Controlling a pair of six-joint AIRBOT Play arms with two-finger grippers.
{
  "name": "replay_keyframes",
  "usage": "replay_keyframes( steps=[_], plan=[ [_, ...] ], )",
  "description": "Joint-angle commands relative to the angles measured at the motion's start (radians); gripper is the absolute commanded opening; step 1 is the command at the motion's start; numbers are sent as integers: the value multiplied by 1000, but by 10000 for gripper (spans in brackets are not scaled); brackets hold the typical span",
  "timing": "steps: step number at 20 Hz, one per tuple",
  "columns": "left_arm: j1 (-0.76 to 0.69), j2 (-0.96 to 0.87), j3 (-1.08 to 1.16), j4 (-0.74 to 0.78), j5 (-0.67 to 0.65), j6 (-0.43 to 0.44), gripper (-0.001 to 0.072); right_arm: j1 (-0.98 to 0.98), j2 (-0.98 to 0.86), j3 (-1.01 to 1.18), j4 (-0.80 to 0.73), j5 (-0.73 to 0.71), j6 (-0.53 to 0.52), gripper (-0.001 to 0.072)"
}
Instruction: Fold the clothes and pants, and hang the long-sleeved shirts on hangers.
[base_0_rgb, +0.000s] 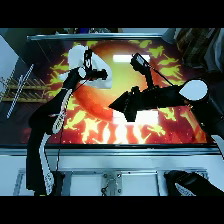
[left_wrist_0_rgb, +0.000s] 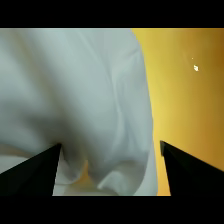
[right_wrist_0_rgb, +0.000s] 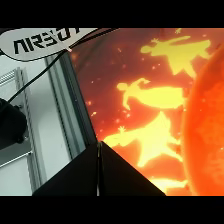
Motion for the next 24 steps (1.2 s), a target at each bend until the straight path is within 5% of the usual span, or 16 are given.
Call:
replay_keyframes(
  steps=[1,3,4,7,14,19,24],
  plan=[
    [-4,-47,5,2,68,-52,621,1,-1,0,1,11,27,35],
    [-4,-40,3,-7,27,-74,180,0,-1,0,1,11,27,35],
    [-2,-22,3,-6,3,-77,17,-3,0,1,-4,9,26,34],
    [23,124,3,4,-49,-71,14,-53,20,31,-122,-19,78,33],
    [10,828,-246,4,-130,33,14,-264,188,150,-614,-262,484,34],
    [-166,1170,-608,4,-69,27,14,-309,244,150,-631,-274,584,34],
    [-283,1197,-790,1,96,-128,15,-309,247,150,-629,-235,584,34]
  ],
)
